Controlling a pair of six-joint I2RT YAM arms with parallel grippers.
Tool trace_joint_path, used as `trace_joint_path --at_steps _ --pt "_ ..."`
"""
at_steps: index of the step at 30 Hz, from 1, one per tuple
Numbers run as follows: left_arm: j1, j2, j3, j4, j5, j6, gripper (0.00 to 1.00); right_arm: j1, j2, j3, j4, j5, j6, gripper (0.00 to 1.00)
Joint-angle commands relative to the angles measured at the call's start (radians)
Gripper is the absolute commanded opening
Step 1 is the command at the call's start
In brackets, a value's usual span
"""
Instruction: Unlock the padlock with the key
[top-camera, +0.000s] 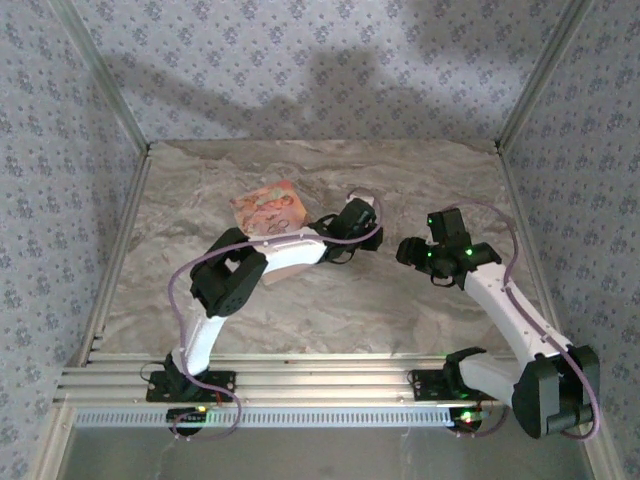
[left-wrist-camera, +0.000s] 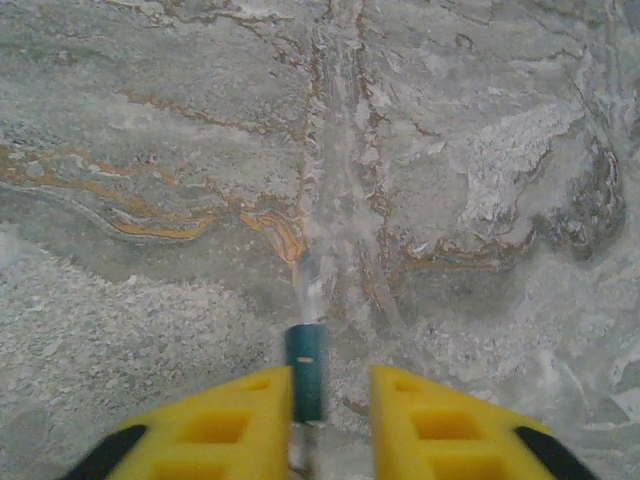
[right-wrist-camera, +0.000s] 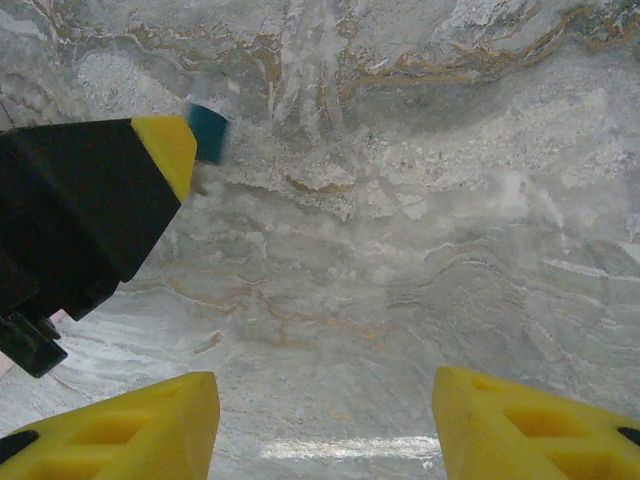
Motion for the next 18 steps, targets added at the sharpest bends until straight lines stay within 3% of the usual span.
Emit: trace_joint_path --at_steps 1,9,15,18 --pt "0.001 -0.033 0.052 -0.044 -0.021 0.064 0.33 -0.008 -0.015 0.006 -0.038 0.02 -0.023 0.6" --pt "0.005 -0.167 0.084 -0.173 -0.1 0.254 0.46 -0.019 -0.074 0.068 -0.096 0.105 -0.067 0.68" --pt "0.043 -0.345 0.066 -0.283 -0.189 0.437 0.7 -0.038 -0.162 0.095 -0.085 0.274 -0.119 0.79" --pt "0.1 -0.452 0.026 -0.328 -0.227 0.504 0.87 -0.046 -0.206 0.081 -0.035 0.357 -0.167 0.93"
